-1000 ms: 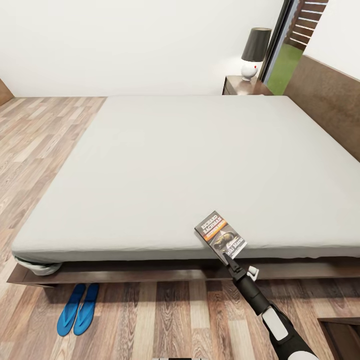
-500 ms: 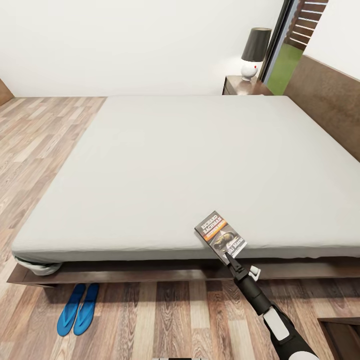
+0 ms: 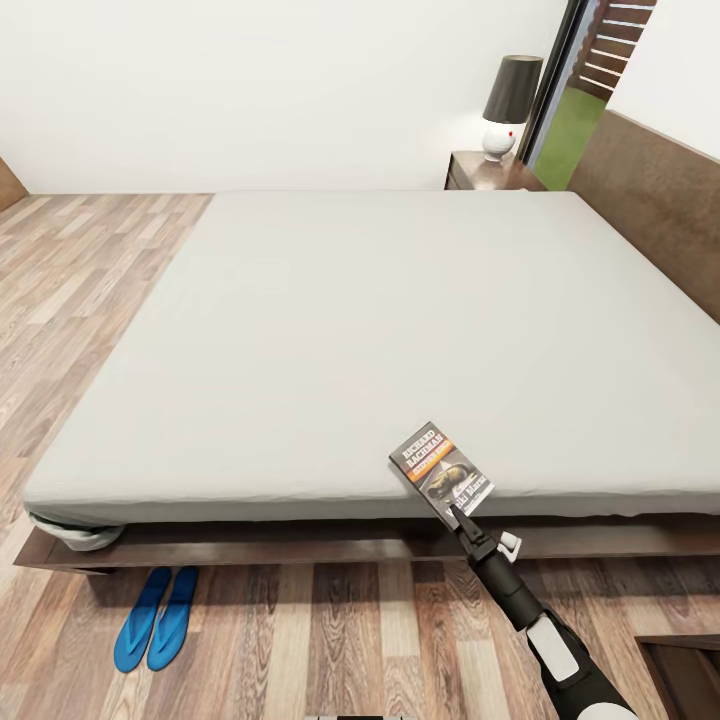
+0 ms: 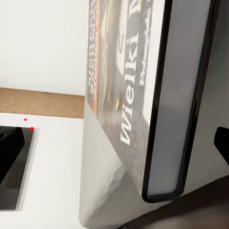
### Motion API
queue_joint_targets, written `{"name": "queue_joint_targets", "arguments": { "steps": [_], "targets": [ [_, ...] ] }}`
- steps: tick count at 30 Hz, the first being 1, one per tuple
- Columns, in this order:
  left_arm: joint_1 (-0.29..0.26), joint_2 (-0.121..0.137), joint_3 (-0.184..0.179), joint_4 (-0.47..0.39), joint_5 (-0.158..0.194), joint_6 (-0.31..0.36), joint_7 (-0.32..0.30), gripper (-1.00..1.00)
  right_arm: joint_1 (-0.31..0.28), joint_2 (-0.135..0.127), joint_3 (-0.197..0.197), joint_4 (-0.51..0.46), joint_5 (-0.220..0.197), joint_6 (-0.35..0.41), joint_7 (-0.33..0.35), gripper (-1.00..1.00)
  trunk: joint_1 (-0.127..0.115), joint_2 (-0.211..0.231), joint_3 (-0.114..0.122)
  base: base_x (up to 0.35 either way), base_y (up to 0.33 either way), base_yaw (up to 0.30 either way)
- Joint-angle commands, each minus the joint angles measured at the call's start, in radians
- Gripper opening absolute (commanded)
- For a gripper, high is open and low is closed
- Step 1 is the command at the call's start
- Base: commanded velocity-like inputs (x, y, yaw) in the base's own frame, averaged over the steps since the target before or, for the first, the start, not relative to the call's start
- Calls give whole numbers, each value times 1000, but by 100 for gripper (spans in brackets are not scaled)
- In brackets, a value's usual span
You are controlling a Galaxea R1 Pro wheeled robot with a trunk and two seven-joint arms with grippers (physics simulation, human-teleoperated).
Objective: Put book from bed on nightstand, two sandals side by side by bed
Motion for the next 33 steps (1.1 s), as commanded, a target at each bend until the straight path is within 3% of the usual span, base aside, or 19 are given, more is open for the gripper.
{"name": "queue_joint_targets", "arguments": {
  "steps": [1, 29, 30, 33],
  "targets": [
    [0, 0, -7, 0, 11, -5, 0, 100, 0, 0, -1, 1, -5, 10, 3, 100, 0, 0, -1, 0, 0, 0],
    [0, 0, -7, 0, 11, -6, 0, 100, 0, 1, -1, 1, -5, 10, 2, 100, 0, 0, -1, 0, 0, 0],
    [0, 0, -7, 0, 11, -6, 0, 100, 0, 1, -1, 1, -5, 10, 2, -100, 0, 0, -1, 0, 0, 0],
    [0, 0, -7, 0, 11, -6, 0, 100, 0, 1, -1, 1, -5, 10, 2, -100, 0, 0, -1, 0, 0, 0]
  ]
}}
